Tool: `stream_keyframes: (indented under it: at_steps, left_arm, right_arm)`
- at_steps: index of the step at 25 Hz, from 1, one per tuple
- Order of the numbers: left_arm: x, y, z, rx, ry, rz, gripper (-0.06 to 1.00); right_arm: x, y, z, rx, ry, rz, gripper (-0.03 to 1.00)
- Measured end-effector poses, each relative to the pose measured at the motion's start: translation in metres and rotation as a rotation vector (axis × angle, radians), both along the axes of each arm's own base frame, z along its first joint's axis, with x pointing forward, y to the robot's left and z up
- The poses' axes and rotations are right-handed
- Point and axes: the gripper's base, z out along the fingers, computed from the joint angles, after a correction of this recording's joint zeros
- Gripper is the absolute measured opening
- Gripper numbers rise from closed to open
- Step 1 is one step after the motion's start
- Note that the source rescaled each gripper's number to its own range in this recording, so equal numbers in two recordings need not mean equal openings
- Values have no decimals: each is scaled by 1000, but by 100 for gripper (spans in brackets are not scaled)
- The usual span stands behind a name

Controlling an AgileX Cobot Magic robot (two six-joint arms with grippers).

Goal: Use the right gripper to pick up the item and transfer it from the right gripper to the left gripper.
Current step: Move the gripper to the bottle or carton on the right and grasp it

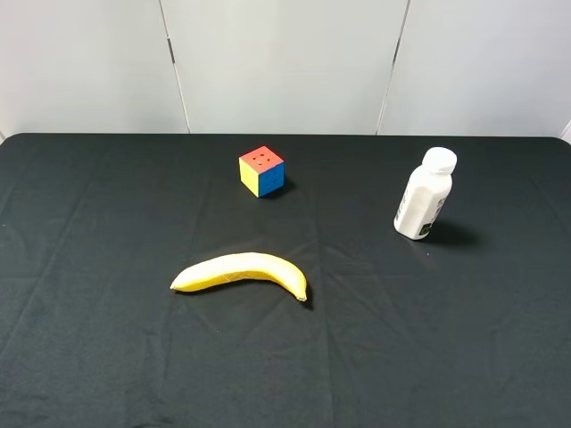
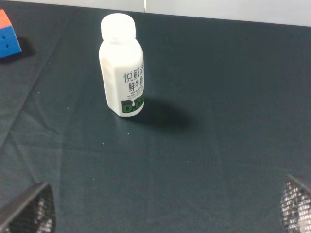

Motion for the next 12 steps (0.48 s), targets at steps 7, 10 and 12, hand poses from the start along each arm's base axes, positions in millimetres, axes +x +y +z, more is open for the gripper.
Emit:
stream_keyframes:
  at_steps: [7,10,12]
  left_arm:
    - [0,0,0,0,0,0,100]
    - [0,0,0,0,0,0,100]
    - [0,0,0,0,0,0,100]
  right_arm:
    - [0,0,0,0,0,0,100]
    - [0,0,0,0,0,0,100]
    - [0,0,0,0,0,0,100]
